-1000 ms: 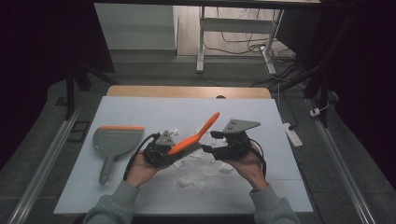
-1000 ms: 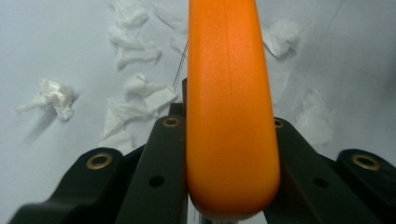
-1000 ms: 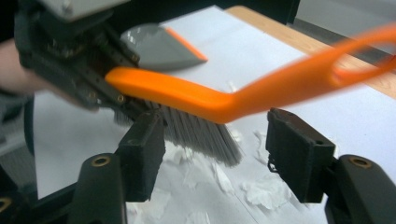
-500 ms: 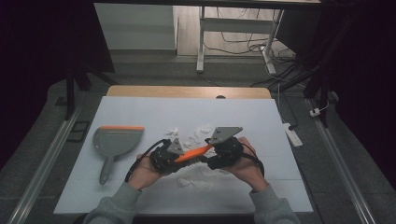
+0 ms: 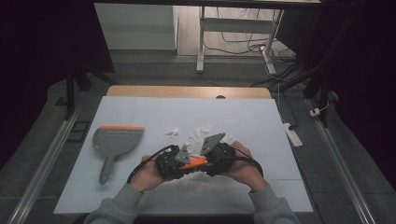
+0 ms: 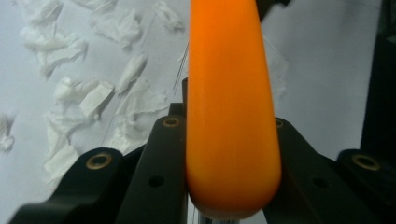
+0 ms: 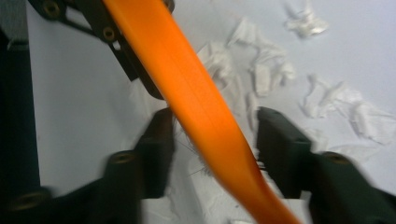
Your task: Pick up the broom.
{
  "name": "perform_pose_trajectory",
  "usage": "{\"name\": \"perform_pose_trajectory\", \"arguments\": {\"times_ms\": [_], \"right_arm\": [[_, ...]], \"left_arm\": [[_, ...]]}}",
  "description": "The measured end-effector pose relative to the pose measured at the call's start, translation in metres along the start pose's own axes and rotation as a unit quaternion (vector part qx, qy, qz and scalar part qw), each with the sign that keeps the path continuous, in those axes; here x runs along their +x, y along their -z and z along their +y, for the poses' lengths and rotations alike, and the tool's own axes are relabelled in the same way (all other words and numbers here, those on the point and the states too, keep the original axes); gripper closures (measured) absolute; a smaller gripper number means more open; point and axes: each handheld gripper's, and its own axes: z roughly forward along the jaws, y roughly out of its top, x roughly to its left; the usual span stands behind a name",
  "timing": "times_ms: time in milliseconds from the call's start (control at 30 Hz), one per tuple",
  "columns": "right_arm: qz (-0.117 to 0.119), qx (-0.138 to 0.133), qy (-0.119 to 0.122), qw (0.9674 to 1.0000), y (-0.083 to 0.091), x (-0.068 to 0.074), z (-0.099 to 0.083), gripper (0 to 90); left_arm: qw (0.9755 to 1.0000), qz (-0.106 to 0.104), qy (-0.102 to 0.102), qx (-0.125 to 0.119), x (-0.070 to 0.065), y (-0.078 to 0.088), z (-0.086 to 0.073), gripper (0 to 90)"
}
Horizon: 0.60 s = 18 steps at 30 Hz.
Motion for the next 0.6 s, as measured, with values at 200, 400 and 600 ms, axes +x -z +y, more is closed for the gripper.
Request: {"name": "perform_pose_trajectory", "arguments": {"times_ms": [200, 400, 600], "right_arm": [[0.004, 0.017, 0.024, 0.9995, -0.002, 0.005, 0.001, 62.0], [0.004, 0.008, 0.011, 0.9999, 0.000, 0.001, -0.002, 66.1], [-0.024, -0.015, -0.026, 0.9993, 0.008, -0.007, -0.008, 66.6]], "left_arm": [[1.0000, -0.002, -0.009, -0.002, 0.002, -0.001, -0.003, 77.7], [0.9989, 0.018, 0.024, -0.036, 0.011, 0.007, -0.012, 62.3], [0.9923, 0.065, 0.065, -0.083, 0.014, 0.027, -0.025, 46.7]]}}
